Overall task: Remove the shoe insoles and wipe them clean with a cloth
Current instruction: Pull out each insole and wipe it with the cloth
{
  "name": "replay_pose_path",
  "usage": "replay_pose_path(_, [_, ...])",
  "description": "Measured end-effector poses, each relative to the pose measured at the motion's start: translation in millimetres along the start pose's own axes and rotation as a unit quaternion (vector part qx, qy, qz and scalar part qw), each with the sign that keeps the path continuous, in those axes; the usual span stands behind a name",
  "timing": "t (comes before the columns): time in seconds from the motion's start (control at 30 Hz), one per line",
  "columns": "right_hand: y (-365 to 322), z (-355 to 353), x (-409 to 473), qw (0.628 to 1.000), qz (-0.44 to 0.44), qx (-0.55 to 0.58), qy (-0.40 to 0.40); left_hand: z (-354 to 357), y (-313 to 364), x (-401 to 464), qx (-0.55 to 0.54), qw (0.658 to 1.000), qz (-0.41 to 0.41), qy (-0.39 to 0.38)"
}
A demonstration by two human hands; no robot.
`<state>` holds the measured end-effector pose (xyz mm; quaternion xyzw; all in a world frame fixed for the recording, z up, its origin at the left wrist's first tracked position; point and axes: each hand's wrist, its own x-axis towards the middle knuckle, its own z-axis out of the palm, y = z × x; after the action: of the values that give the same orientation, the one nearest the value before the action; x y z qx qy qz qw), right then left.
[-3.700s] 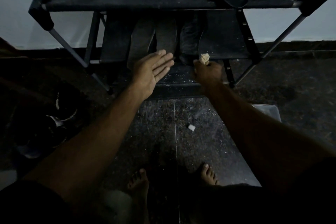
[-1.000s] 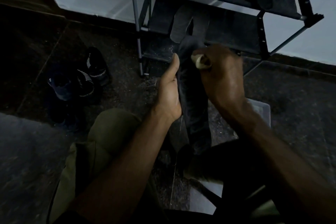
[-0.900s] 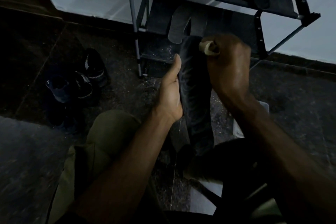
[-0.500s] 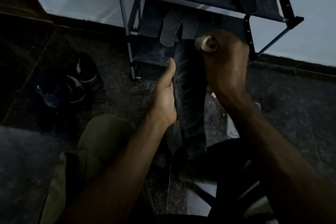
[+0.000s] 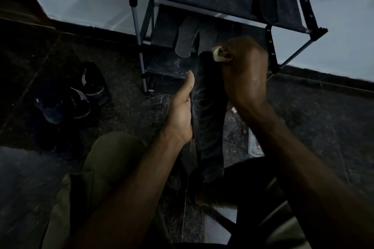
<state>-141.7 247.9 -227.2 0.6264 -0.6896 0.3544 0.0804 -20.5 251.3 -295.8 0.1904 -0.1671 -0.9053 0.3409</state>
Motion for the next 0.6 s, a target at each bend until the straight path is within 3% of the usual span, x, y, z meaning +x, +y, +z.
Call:
replay_pose_path(0.2, [-22,5,-36,0.993,-0.081,-0.024,-0.083,3,4,-5,-0.052,0.999,-0.006,0.0])
replay_pose_path(0.37, [0,1,-8,0.999,-0.008,-0.037,-0.017,5,-1,1,0.017,1.0,-0.012,-0.006])
replay_pose_path(0.5, [-21,7,-29,0.996,-0.059,-0.022,-0.057,8,0,-2,-0.025,0.998,-0.007,0.05])
replay_pose_path(0.6, [-29,11,-51,0.991,-0.089,-0.049,-0.081,7,-1,-4,0.007,0.996,0.04,0.078])
